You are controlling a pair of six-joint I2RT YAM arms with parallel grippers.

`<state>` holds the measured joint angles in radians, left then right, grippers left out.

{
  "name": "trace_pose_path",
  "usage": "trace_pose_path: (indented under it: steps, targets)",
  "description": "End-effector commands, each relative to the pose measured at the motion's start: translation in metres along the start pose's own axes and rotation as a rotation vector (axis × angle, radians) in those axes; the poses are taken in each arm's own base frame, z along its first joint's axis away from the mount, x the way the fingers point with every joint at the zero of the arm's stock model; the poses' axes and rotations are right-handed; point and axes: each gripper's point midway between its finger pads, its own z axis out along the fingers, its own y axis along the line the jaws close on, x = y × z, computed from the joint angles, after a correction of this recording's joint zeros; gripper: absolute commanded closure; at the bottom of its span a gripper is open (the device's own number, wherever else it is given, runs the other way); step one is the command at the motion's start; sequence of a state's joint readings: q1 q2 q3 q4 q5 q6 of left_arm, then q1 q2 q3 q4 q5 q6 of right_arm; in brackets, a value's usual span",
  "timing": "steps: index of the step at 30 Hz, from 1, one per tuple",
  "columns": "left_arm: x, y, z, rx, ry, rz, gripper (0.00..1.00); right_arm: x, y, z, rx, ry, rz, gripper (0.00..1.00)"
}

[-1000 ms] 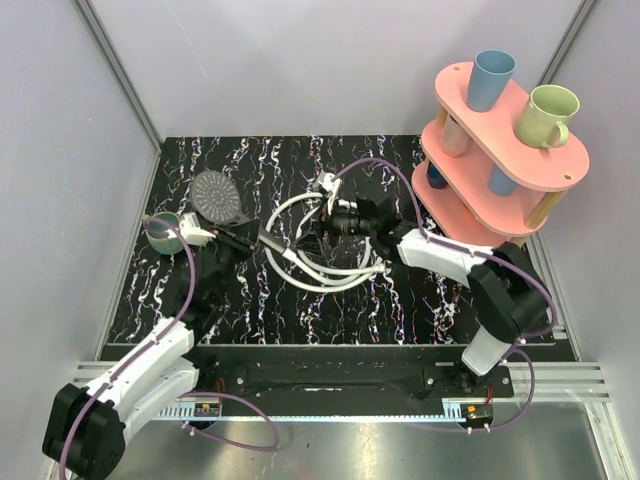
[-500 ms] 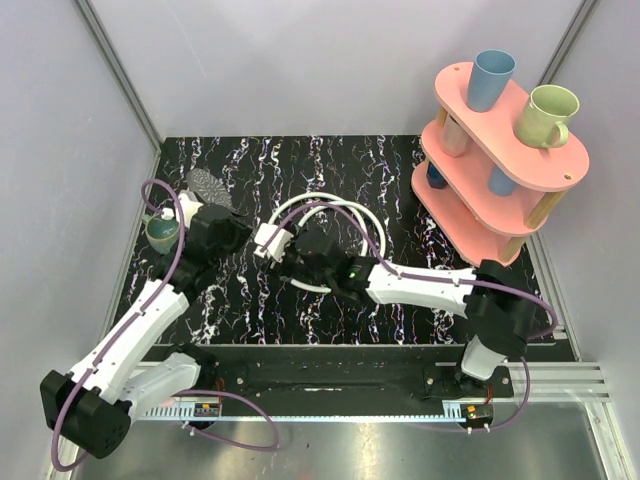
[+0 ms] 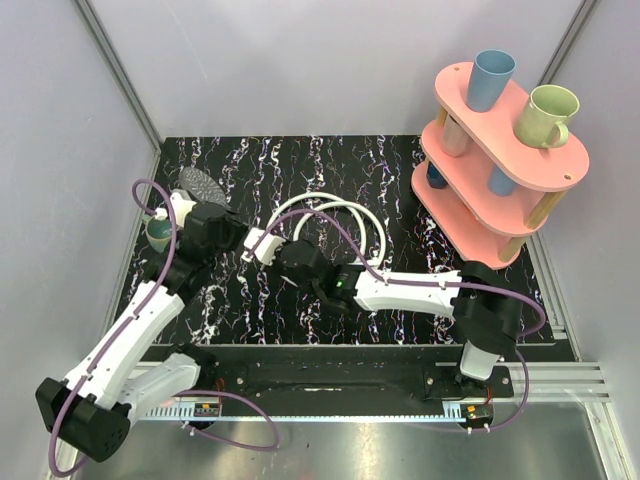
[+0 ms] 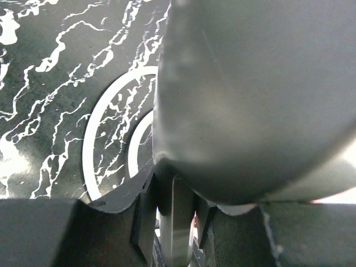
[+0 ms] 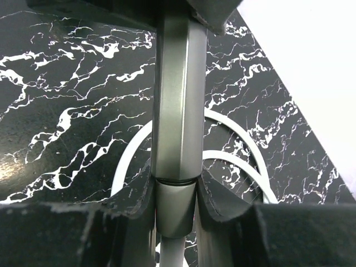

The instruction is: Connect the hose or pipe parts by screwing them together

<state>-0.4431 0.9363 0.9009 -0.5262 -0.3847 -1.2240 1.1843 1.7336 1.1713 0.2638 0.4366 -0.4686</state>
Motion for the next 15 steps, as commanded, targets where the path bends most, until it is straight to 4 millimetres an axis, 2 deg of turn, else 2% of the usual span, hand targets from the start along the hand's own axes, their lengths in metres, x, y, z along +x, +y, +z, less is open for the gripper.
trace_pose_path:
  steps: [1,2,3,4,5,6,7,8,9,10,11,12,13,14,15]
  targets:
    - [-0.002,-0.041,-0.016,0.323,-0.028,0.076,1.00,-0.032,-0.022,0.003,0.008,-0.069,0.134,1.00]
    - [-0.002,-0.052,-0.030,0.458,-0.047,0.087,1.00,-0.038,-0.023,0.001,-0.016,-0.089,0.182,1.00]
    - [-0.017,-0.086,-0.056,0.694,-0.131,0.060,1.00,-0.046,-0.012,0.000,-0.108,-0.127,0.210,1.00]
    - [0.006,-0.064,-0.046,0.731,-0.101,0.108,1.00,-0.049,-0.028,-0.001,-0.138,-0.155,0.260,1.00]
    - [0.007,-0.064,-0.051,0.783,-0.117,0.100,1.00,-0.051,-0.028,-0.002,-0.195,-0.180,0.358,1.00]
    - [0.004,-0.072,-0.061,0.866,-0.149,0.089,1.00,-0.062,-0.014,-0.011,-0.354,-0.240,0.397,1.00]
    - [0.017,-0.064,-0.059,0.896,-0.130,0.156,1.00,-0.074,-0.027,-0.014,-0.389,-0.314,0.438,1.00]
    - [0.020,-0.064,-0.060,0.927,-0.136,0.181,1.00,-0.063,-0.038,-0.014,-0.417,-0.317,0.515,1.00]
    - [0.016,-0.070,-0.068,0.982,-0.175,0.172,1.00,-0.069,-0.032,-0.025,-0.547,-0.362,0.535,1.00]
    - [0.027,-0.058,-0.065,1.007,-0.161,0.198,1.00,-0.075,-0.039,-0.028,-0.578,-0.426,0.553,1.00]
    - [0.027,-0.056,-0.069,1.045,-0.186,0.201,1.00,-0.062,-0.050,-0.027,-0.592,-0.409,0.638,1.00]
    - [0.021,-0.060,-0.080,1.114,-0.242,0.185,1.00,-0.062,-0.045,-0.035,-0.683,-0.424,0.651,1.00]
    - [0.026,-0.049,-0.075,1.106,-0.245,0.196,1.00,-0.062,-0.049,-0.034,-0.710,-0.455,0.665,1.00]
    - [0.027,-0.047,-0.076,1.121,-0.255,0.202,1.00,-0.052,-0.056,-0.034,-0.723,-0.434,0.745,1.00]
    - [0.031,-0.046,-0.074,1.126,-0.250,0.212,1.00,-0.051,-0.052,-0.038,-0.767,-0.441,0.752,1.00]
